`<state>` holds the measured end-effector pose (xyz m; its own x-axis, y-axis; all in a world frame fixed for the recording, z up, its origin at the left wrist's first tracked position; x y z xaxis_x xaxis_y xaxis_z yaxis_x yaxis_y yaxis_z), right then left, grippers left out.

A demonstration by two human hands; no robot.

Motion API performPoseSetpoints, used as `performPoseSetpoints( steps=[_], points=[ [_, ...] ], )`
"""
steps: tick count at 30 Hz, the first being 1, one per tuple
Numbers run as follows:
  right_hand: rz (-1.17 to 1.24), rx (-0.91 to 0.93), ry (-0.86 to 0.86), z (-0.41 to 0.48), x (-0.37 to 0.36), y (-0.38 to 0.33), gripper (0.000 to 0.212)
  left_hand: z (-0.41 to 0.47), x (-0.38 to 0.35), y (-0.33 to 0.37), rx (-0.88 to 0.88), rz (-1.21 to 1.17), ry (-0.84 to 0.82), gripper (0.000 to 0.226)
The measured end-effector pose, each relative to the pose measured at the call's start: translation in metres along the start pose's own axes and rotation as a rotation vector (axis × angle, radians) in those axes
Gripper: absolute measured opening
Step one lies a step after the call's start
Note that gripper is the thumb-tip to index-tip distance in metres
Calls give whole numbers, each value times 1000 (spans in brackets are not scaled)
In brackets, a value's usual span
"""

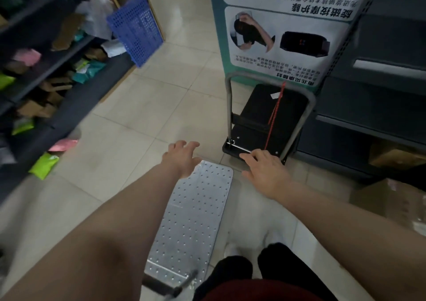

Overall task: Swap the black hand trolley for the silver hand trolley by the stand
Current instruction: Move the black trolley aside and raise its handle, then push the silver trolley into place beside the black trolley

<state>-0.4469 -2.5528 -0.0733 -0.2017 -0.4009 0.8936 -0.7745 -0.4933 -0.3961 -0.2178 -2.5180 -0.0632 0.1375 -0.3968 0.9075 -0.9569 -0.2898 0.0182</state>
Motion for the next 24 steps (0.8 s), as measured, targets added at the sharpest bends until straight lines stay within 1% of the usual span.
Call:
performPoseSetpoints(
  steps=[7, 11, 15, 19, 24],
  points=[
    [-26, 71, -98, -58, -39, -57, 49, -92, -31, -45, 91, -23, 16, 53],
    [7, 128, -114, -94, -65, -92, 48, -161, -53, -66, 159, -53, 6, 53],
    [65, 165, -151, -145, -96, -129, 50, -227, -82, -89, 178, 45, -83, 54],
    [66, 211, -199, -181, -117, -163, 48, -273, -95, -120, 222, 81, -90, 53],
    [49, 258, -140, -188, -130, -207, 46, -300, -103, -163, 239, 129, -54, 44]
  ],
)
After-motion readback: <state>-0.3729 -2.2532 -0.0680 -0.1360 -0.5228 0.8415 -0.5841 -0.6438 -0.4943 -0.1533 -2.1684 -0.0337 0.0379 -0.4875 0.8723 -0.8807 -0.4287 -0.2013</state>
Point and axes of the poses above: each hand's wrist, its own z-axis towards the middle knuckle, its own x-axis out of the back of the hand, y = z × x, the point moved 5 cm from there along z, towards the middle knuckle, and after that the axes turned 11 degrees about z, right-handed, at the moved point
